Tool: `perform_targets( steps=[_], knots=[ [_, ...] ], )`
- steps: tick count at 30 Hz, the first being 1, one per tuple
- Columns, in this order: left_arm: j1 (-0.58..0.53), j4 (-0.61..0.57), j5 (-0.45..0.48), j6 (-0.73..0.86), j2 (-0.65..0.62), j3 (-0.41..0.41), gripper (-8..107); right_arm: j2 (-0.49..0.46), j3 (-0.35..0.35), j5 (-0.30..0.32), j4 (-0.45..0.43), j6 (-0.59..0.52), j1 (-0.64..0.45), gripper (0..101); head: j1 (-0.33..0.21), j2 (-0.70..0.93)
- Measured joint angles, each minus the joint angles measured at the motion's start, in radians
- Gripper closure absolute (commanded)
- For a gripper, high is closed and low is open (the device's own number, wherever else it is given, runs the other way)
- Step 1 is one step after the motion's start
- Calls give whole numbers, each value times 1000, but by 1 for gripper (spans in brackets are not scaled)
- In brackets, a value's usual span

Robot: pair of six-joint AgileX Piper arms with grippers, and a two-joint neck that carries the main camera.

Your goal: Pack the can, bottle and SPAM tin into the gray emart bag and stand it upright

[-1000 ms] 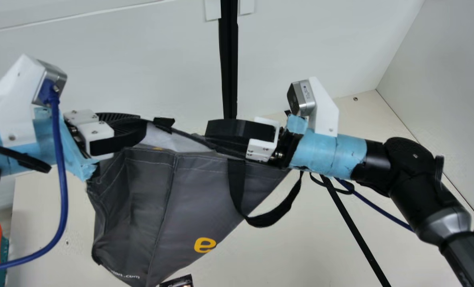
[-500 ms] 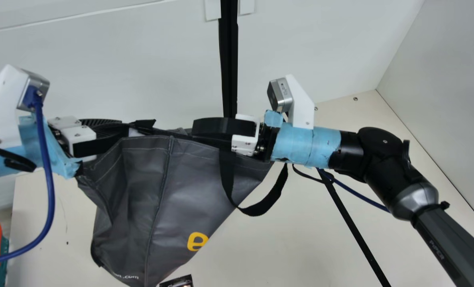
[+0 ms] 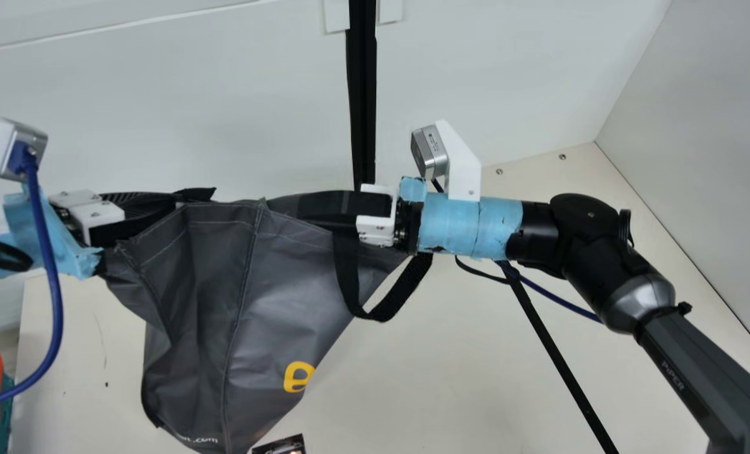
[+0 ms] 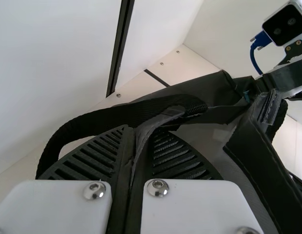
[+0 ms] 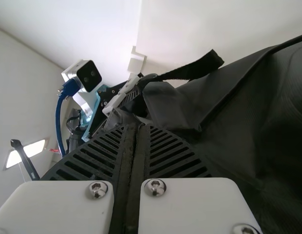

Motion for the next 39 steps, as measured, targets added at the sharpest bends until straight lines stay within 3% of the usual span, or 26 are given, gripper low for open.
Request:
perform_targets(
  steps=[19, 39],
  knots=[
    [17, -27, 4, -15, 10, -57, 107, -18, 2, 9, -13, 13, -7, 101, 0, 0],
    [17, -32, 4, -15, 12, -64, 104, -27, 11, 9, -14, 13, -4, 101, 0, 0]
  ],
)
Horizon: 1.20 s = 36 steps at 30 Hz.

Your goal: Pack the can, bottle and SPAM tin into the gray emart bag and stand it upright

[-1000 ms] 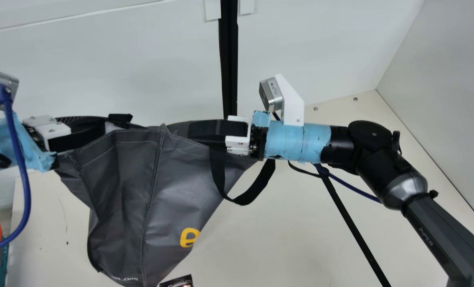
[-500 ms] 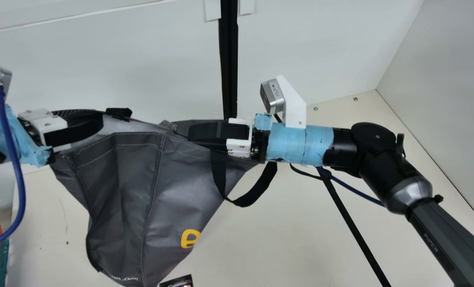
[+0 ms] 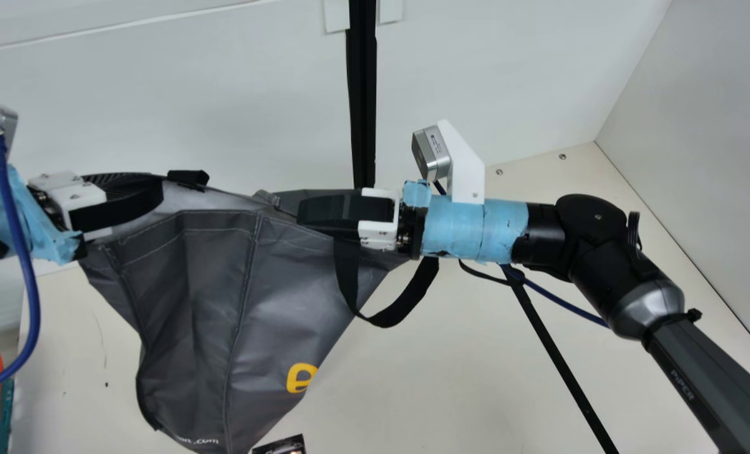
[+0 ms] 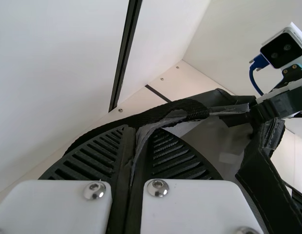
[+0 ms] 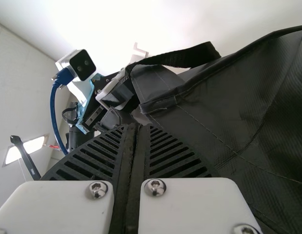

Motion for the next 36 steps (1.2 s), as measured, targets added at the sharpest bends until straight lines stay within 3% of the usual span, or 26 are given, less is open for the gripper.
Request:
perform_targets(
  steps=[28, 36],
  knots=[
    [0, 0, 0, 0, 0, 0, 10, 0, 0, 0, -2, 0, 0, 101, 0, 0],
    [0, 0, 0, 0, 0, 0, 9, 0, 0, 0, -2, 0, 0, 101, 0, 0]
  ],
)
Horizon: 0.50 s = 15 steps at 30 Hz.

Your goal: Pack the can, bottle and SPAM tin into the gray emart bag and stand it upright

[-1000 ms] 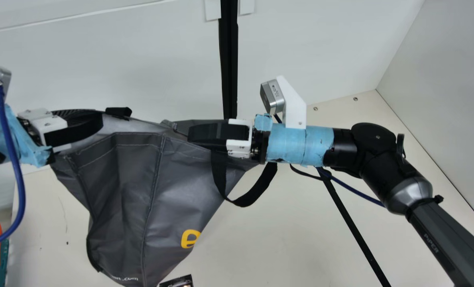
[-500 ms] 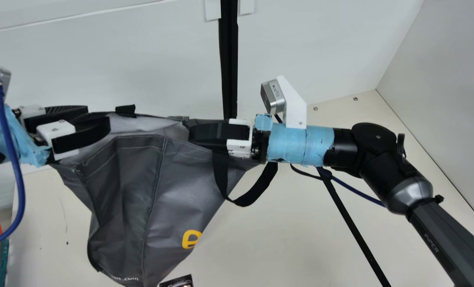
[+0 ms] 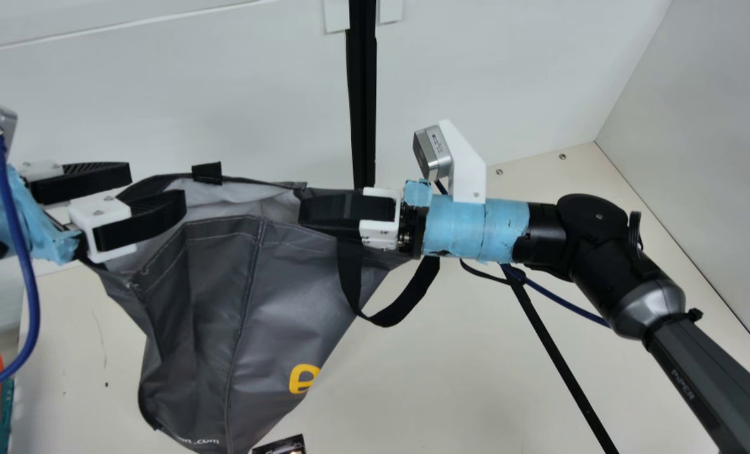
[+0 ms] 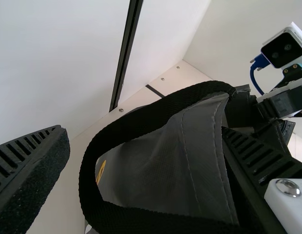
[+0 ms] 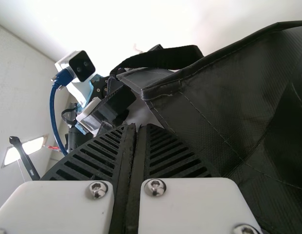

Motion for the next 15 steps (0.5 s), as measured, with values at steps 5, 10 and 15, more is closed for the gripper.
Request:
perform_targets(
  steps=[5, 10, 15],
  knots=[
    [-4, -16, -14, 10, -49, 52, 9, 0, 0, 0, 0, 0, 0, 101, 0, 2],
    [-4, -34, -25, 19, -54, 56, 9, 0, 0, 0, 0, 0, 0, 101, 0, 0],
    [-2, -57, -30, 19, -59, 37, 9, 0, 0, 0, 0, 0, 0, 101, 0, 0]
  ],
)
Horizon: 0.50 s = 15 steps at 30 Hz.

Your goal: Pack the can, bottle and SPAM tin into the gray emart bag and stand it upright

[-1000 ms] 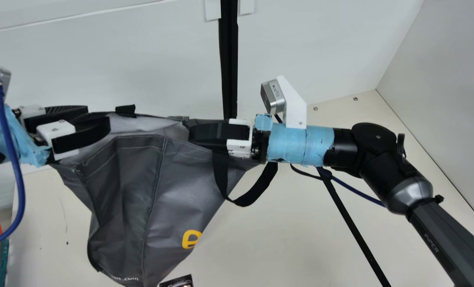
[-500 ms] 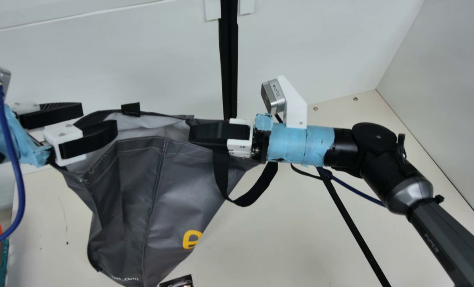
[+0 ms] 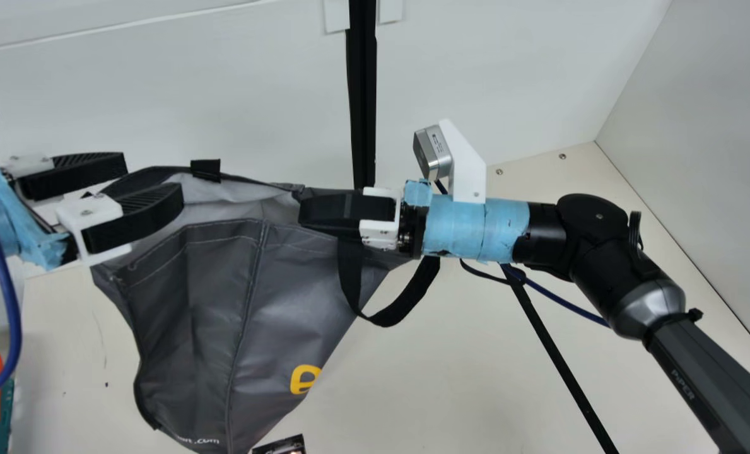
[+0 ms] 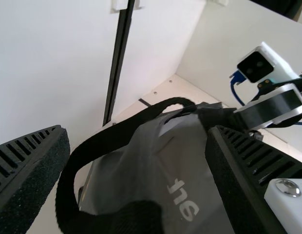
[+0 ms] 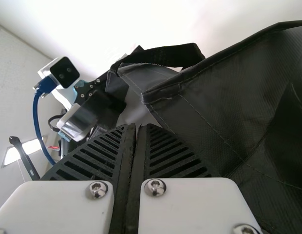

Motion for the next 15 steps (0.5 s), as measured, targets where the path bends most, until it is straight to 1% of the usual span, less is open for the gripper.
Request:
perform_targets(
  steps=[9, 15],
  knots=[
    [17, -36, -6, -2, -4, -49, 9, 0, 0, 0, 0, 0, 0, 101, 0, 0],
    [30, -23, -4, -7, -10, -89, 9, 0, 0, 0, 0, 0, 0, 101, 0, 0]
  ],
)
